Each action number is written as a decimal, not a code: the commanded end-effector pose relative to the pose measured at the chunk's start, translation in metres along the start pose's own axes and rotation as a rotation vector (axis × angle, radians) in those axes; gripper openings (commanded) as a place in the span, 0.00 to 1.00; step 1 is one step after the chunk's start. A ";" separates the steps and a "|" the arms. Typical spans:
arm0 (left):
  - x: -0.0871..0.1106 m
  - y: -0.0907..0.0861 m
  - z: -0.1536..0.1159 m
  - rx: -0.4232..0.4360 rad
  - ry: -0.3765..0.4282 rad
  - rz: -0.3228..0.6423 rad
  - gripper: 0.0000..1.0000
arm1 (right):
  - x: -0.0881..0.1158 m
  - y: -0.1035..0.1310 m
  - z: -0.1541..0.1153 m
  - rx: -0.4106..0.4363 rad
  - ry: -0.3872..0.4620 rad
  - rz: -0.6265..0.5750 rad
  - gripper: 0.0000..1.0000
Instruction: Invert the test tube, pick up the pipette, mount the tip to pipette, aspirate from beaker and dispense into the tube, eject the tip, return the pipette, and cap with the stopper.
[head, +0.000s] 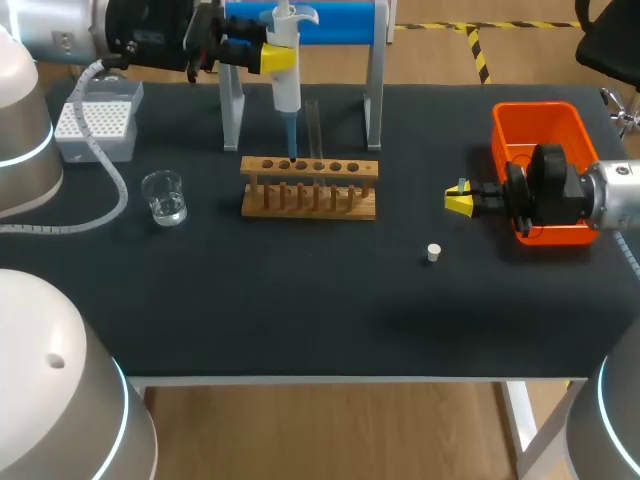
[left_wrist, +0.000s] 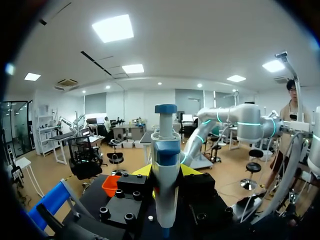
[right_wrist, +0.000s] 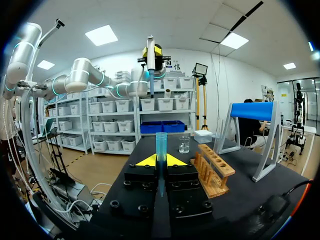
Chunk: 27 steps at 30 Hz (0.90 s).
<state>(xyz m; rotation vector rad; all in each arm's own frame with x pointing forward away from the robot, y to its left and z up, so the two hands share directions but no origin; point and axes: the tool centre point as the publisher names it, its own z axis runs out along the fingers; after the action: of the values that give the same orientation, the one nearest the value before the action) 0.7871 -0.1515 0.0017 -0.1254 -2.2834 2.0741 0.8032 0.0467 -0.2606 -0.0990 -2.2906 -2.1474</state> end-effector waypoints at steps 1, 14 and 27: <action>-0.001 -0.001 0.000 -0.003 0.003 -0.001 0.00 | 0.000 0.000 -0.001 0.001 0.002 0.000 0.00; -0.001 -0.001 0.000 -0.003 0.003 -0.001 0.00 | -0.003 0.008 0.025 0.067 -0.022 -0.026 0.00; -0.001 -0.001 0.000 -0.003 0.003 -0.001 0.00 | -0.003 0.014 0.103 0.111 0.020 -0.053 0.00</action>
<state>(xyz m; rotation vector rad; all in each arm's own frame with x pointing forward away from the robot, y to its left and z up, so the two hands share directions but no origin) 0.7875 -0.1517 0.0018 -0.1261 -2.2830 2.0735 0.8042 0.1304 -0.2487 -0.0188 -2.4226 -2.0342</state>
